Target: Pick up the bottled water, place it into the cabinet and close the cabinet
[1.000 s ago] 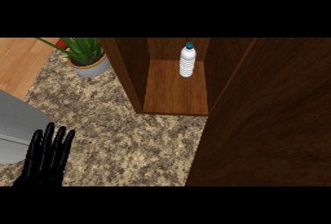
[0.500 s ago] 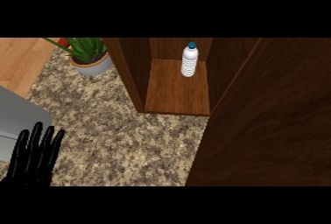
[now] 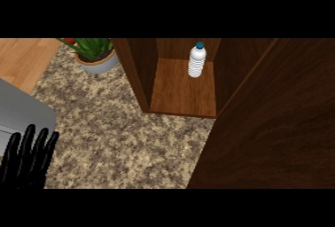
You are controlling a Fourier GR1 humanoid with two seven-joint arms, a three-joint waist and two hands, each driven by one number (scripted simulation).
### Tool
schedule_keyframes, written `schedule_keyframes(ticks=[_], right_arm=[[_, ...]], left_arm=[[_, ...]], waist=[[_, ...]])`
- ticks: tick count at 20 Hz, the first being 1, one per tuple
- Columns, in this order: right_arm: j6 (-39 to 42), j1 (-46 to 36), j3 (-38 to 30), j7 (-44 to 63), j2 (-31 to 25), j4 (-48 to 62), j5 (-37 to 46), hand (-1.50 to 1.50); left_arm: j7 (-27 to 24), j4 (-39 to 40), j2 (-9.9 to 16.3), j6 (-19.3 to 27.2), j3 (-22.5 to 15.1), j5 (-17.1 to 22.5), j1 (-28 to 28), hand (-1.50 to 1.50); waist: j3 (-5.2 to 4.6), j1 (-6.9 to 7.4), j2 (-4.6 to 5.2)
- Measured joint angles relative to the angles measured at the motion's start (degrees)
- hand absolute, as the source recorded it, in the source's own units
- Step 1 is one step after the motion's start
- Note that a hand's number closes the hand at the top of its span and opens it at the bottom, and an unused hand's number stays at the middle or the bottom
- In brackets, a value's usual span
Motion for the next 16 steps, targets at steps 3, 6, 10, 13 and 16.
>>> schedule_keyframes(ticks=[3,6,10,13,16], right_arm=[[-0.25,0.17,-0.28,0.29,0.16,0.16,-1.16,1.5],[-0.48,0.33,-0.5,0.15,0.37,0.66,-2.98,1.5],[0.42,0.44,-0.78,0.88,0.84,2.0,-7.71,1.5],[1.54,1.33,-0.94,2.28,1.42,3.81,-14.2,1.5],[1.99,2.22,-0.78,3.61,2.17,5.9,-21.05,1.5]], left_arm=[[-0.13,-0.21,0.43,-0.79,0.42,0.37,0.45,-1.5],[-0.16,-0.52,0.91,-1.75,0.69,0.81,0.88,-1.5],[-0.05,-0.7,1.43,-2.72,1.23,1.27,0.61,-1.5],[0.07,-0.72,1.94,-3.68,1.32,1.32,0.23,-1.5],[0.11,-0.7,2.33,-4.55,1.61,1.54,-0.21,-1.5]], waist=[[0.0,0.6,0.31],[0.02,1.29,0.65],[0.01,2.4,1.36],[-0.04,3.85,2.2],[-0.08,4.87,2.57]])
